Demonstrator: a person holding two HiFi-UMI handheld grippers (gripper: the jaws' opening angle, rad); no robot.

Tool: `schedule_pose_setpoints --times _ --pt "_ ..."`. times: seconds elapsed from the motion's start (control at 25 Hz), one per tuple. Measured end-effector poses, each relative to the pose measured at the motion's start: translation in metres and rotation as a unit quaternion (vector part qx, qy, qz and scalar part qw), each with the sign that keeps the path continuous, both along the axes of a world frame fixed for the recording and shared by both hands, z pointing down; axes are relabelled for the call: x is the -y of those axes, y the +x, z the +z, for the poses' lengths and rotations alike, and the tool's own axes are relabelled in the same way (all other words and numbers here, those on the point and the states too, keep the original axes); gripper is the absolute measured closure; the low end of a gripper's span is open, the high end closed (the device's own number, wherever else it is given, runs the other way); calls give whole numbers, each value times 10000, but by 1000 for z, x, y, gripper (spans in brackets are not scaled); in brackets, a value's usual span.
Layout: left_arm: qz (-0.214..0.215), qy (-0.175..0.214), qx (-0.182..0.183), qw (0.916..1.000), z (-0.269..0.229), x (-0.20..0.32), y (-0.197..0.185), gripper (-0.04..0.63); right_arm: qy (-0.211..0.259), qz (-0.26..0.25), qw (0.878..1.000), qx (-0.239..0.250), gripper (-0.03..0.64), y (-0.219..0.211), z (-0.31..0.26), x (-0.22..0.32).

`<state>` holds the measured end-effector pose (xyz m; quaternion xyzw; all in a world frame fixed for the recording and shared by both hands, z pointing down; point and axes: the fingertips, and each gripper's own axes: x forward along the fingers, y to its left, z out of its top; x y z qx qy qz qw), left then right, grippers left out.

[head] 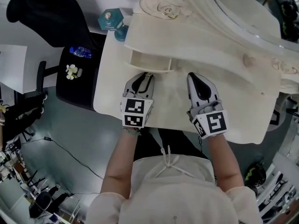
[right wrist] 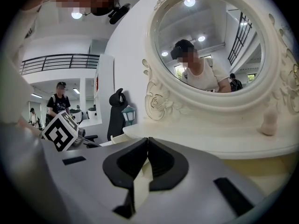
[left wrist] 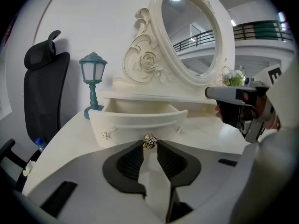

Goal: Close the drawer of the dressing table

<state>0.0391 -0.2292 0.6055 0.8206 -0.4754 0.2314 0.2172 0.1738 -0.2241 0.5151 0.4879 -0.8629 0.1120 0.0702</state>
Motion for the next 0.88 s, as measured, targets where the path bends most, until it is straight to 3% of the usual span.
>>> schedule_pose_setpoints --times 0.4,0.6,0.88 --pt "33 -15 64 10000 -2 17 0 491 -86 34 9999 -84 611 -3 4 9" --pt "-106 -86 -160 9998 -3 29 2 491 -108 45 9999 -105 611 -2 5 14" --pt "-230 -157 -175 9995 -2 43 4 491 -121 82 9998 -134 611 3 8 22"
